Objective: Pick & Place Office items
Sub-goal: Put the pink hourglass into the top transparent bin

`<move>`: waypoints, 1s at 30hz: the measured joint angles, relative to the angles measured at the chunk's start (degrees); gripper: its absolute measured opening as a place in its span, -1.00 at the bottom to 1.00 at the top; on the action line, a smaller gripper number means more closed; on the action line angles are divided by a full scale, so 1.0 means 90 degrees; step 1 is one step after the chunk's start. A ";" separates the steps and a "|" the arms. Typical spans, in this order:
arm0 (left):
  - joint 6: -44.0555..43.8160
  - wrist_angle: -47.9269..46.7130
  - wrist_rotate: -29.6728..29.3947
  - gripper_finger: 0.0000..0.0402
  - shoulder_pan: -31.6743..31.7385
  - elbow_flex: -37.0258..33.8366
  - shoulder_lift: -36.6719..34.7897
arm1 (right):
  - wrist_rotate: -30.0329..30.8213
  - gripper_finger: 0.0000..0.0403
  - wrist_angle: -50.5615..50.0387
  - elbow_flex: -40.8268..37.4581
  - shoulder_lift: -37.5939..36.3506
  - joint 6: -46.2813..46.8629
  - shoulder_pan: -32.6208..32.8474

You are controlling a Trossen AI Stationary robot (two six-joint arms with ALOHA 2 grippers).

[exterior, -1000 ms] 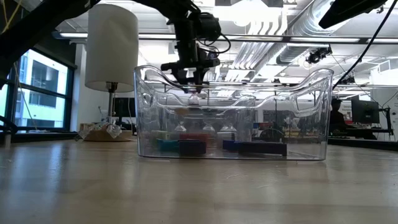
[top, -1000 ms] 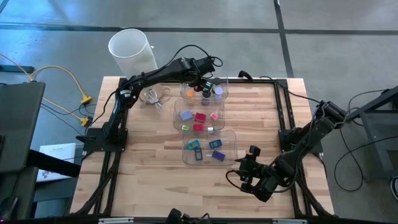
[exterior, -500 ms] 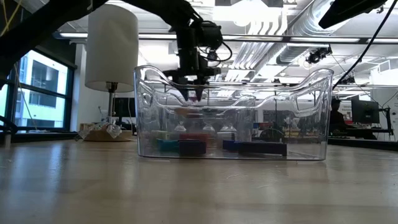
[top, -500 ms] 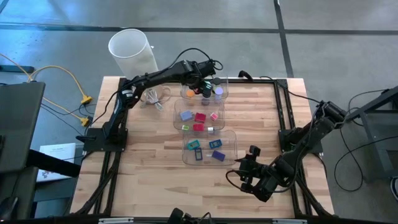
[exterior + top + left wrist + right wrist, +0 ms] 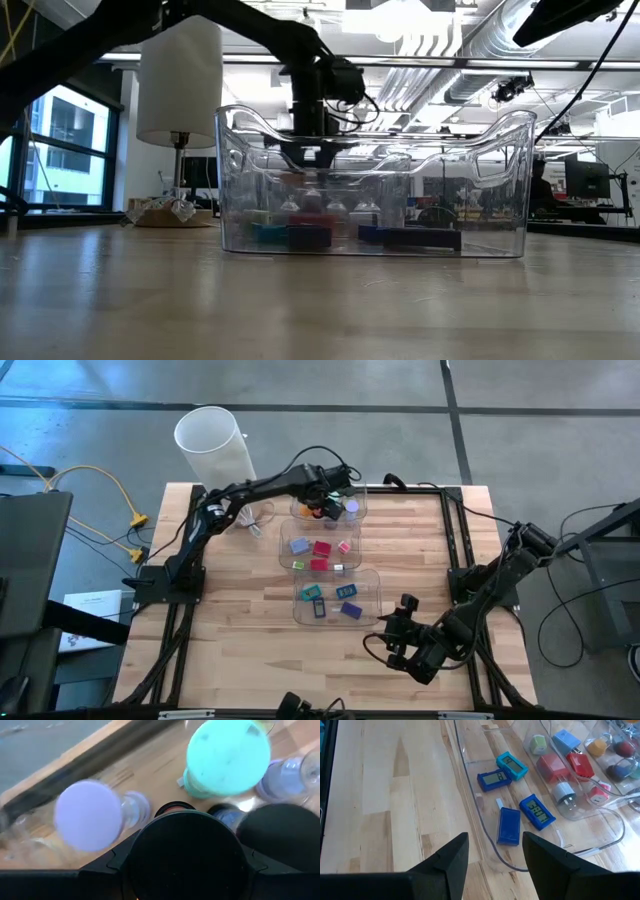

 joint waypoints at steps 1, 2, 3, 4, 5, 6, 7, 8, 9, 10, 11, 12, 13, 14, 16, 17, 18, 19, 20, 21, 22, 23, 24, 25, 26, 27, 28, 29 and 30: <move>0.0000 0.0076 0.0013 -0.03 0.0000 0.0002 0.0025 | 0.0000 -0.13 0.0002 0.0000 0.0000 0.0001 0.0000; 0.0001 0.0071 0.0041 -0.03 0.0000 0.0002 0.0040 | 0.0000 -0.13 0.0002 0.0000 0.0000 0.0000 0.0000; 0.0000 0.0034 0.0045 -0.03 0.0000 0.0002 0.0064 | 0.0002 -0.13 0.0002 0.0000 0.0000 0.0000 0.0000; 0.0000 0.0064 0.0043 -0.03 -0.0002 0.0007 0.0094 | 0.0000 -0.13 0.0002 0.0000 0.0000 0.0000 0.0000; -0.0001 0.0116 0.0044 -0.03 -0.0007 0.0007 0.0115 | 0.0000 -0.13 0.0002 0.0000 0.0000 0.0000 0.0000; 0.0000 0.0101 0.0043 -0.03 -0.0009 0.0007 0.0133 | 0.0000 -0.13 0.0000 0.0000 0.0000 0.0000 0.0000; -0.0007 0.0080 0.0045 -0.03 -0.0010 0.0007 0.0167 | 0.0000 -0.13 0.0002 0.0000 -0.0001 0.0002 0.0000; -0.0012 0.0101 0.0044 -0.03 -0.0012 0.0007 0.0191 | 0.0000 -0.13 0.0001 0.0000 0.0000 0.0001 0.0000; -0.0015 0.0124 0.0043 -0.03 -0.0012 0.0007 0.0206 | 0.0000 -0.13 0.0001 0.0000 0.0000 0.0000 0.0000; -0.0017 0.0098 0.0071 -0.03 -0.0012 0.0007 0.0221 | 0.0000 -0.13 0.0000 0.0000 0.0000 0.0001 0.0000; -0.0021 0.0081 0.0085 -0.03 -0.0017 0.0007 0.0263 | 0.0000 -0.13 0.0002 0.0000 0.0000 0.0000 0.0000; -0.0019 0.0119 0.0079 -0.03 -0.0026 0.0007 0.0290 | 0.0000 -0.13 0.0001 0.0000 0.0000 0.0000 0.0000; -0.0015 0.0133 0.0086 -0.03 -0.0029 0.0007 0.0309 | 0.0000 -0.13 0.0002 0.0000 0.0000 0.0000 0.0000; -0.0007 0.0088 0.0092 -0.03 -0.0030 0.0004 0.0332 | 0.0000 -0.13 0.0003 0.0000 0.0000 0.0000 0.0000; 0.0001 0.0132 0.0089 -0.03 -0.0032 0.0007 0.0390 | 0.0000 -0.13 0.0002 0.0000 0.0000 0.0000 0.0000; 0.0002 0.0147 0.0088 -0.03 -0.0032 0.0009 0.0396 | -0.0002 -0.13 0.0002 0.0000 0.0000 0.0000 0.0000; 0.0007 0.0127 0.0091 -0.03 -0.0032 0.0012 0.0394 | -0.0001 -0.13 0.0002 0.0000 0.0000 0.0000 0.0000; 0.0030 0.0109 0.0092 -0.03 -0.0032 0.0012 0.0394 | -0.0002 -0.13 0.0002 0.0000 0.0000 0.0000 0.0000; 0.0057 0.0124 0.0087 -0.03 -0.0032 0.0012 0.0396 | -0.0001 -0.13 0.0002 0.0000 0.0000 0.0000 0.0000; 0.0077 0.0135 0.0092 -0.03 -0.0032 0.0012 0.0396 | 0.0000 -0.13 0.0002 0.0000 0.0000 0.0000 0.0001; 0.0107 0.0128 0.0101 -0.03 -0.0032 0.0012 0.0396 | 0.0000 -0.13 0.0002 0.0000 0.0000 0.0000 0.0002; 0.0164 0.0131 0.0129 -0.03 -0.0032 0.0012 0.0394 | 0.0001 -0.13 0.0002 0.0000 0.0000 0.0000 0.0001; 0.0190 0.0127 0.0164 -0.03 -0.0032 0.0012 0.0396 | 0.0007 -0.13 0.0000 0.0000 0.0000 0.0000 0.0001; 0.0194 0.0127 0.0175 -0.03 -0.0032 0.0012 0.0396 | 0.0007 -0.13 0.0000 0.0000 0.0000 0.0000 0.0000; 0.0196 0.0126 0.0182 -0.03 -0.0038 0.0012 0.0394 | 0.0007 -0.13 0.0002 0.0000 0.0000 0.0000 0.0000; 0.0194 0.0126 0.0184 -0.03 -0.0046 0.0012 0.0396 | 0.0007 -0.13 0.0002 0.0000 0.0000 0.0000 0.0000; 0.0197 0.0126 0.0182 -0.03 -0.0056 0.0012 0.0396 | 0.0007 -0.13 0.0000 0.0000 0.0000 0.0000 0.0000; 0.0225 0.0126 0.0174 -0.03 -0.0058 0.0012 0.0396 | 0.0010 -0.13 0.0002 0.0000 0.0000 0.0000 0.0000; 0.0284 0.0128 0.0176 -0.03 -0.0061 0.0012 0.0396 | 0.0007 -0.13 0.0001 0.0000 0.0000 0.0000 0.0000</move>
